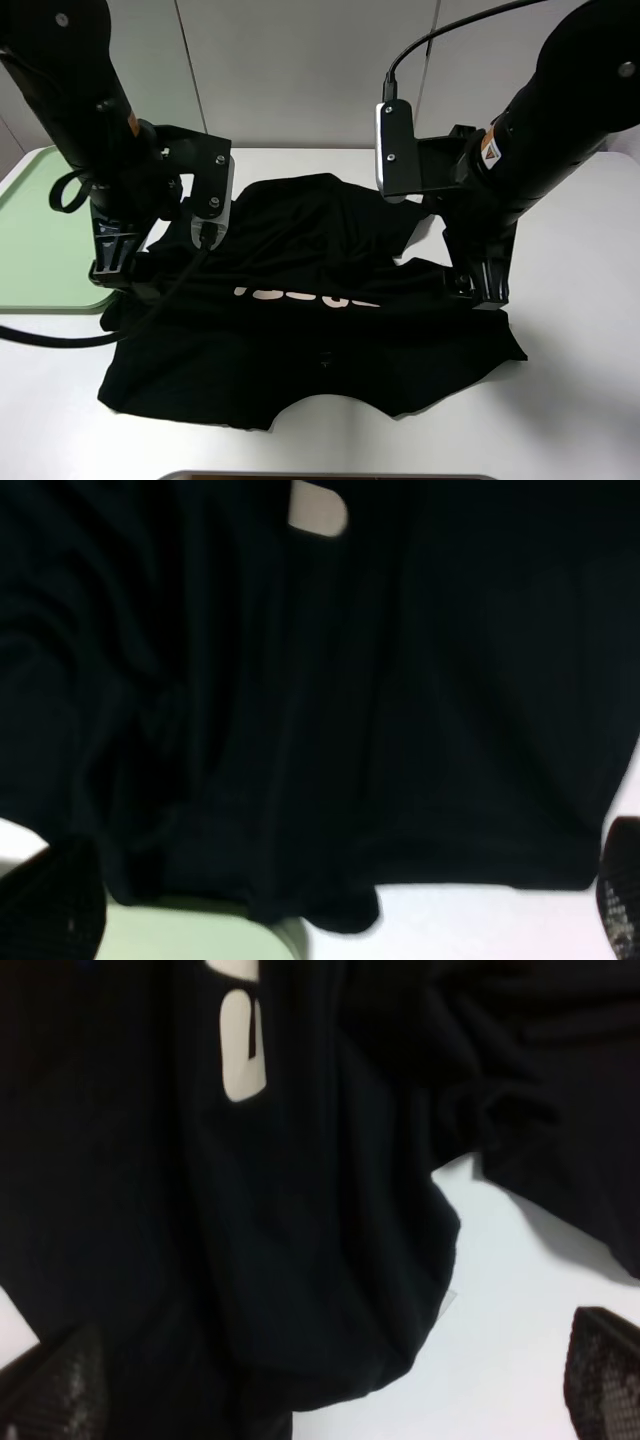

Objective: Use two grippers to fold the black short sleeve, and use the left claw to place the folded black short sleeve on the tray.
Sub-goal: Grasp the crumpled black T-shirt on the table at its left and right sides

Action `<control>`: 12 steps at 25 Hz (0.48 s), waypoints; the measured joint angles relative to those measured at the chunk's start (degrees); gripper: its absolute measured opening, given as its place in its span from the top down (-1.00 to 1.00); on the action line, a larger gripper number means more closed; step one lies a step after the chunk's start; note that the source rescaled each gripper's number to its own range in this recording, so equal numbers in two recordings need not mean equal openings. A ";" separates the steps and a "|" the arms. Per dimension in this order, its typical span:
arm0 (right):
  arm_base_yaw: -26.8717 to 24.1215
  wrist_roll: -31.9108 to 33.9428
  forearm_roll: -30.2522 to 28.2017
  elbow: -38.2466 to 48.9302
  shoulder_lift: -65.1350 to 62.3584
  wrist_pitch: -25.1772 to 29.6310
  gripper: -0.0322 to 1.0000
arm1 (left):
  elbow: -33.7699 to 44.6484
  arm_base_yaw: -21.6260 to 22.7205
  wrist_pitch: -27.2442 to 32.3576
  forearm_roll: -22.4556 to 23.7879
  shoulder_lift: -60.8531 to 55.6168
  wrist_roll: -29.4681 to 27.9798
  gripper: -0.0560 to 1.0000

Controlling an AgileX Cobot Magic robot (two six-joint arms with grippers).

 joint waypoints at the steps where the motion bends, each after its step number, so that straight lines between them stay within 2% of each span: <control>1: 0.00 0.00 -0.29 0.00 0.80 0.00 -1.00 | 0.00 0.06 -0.97 0.00 0.74 0.19 -0.96; 12: 0.00 -0.18 -1.00 0.00 9.02 -1.48 -1.00 | 0.00 0.40 -6.48 0.00 10.21 2.09 -0.96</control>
